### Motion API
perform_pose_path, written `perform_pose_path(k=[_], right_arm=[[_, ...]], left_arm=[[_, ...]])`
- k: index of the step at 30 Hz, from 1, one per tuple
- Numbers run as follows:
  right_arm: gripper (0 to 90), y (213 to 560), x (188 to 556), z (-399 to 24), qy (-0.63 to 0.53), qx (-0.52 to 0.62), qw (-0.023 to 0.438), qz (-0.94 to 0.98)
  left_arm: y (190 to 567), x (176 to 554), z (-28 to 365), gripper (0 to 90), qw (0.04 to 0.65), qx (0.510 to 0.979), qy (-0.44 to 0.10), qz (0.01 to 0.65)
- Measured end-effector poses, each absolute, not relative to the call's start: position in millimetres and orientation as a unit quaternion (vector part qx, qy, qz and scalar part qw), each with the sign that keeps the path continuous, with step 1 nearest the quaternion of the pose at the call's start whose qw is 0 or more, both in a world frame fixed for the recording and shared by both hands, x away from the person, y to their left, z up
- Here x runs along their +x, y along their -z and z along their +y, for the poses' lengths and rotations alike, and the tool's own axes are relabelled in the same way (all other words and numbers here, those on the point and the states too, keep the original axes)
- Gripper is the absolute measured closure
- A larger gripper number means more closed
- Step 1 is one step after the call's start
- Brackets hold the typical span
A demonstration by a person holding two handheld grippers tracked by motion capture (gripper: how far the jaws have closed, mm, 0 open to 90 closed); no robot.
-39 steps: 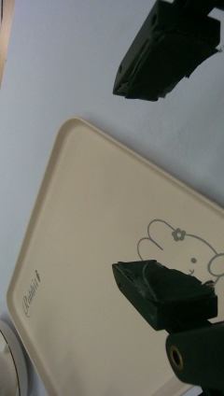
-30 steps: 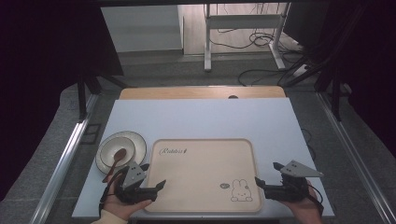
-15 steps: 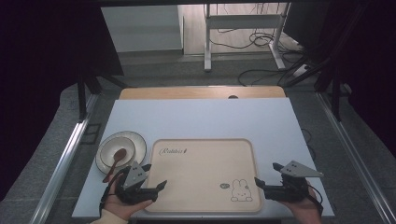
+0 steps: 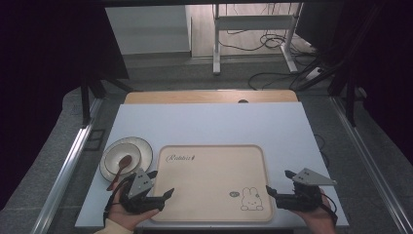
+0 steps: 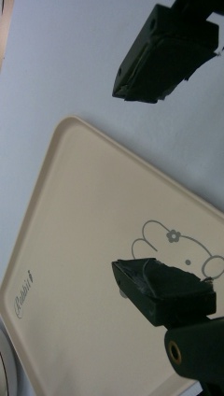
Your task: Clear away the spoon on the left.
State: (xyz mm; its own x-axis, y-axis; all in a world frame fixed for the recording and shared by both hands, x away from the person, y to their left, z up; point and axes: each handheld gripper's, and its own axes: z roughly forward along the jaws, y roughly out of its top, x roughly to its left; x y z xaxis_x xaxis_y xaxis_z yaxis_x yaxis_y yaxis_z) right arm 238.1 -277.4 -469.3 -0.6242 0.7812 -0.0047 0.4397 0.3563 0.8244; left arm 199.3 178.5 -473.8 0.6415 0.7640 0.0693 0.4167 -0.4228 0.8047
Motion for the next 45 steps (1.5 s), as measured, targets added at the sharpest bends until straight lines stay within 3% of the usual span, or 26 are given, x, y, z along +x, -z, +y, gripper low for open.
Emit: perform_pose_path(k=[45], right_arm=[[14.6, 469.9, 238.8, -277.3, -0.412, 0.384, 0.209, 0.799]], left_arm=[[432.2, 185.5, 214.1, 23.0, 0.420, 0.771, -0.280, 0.389]])
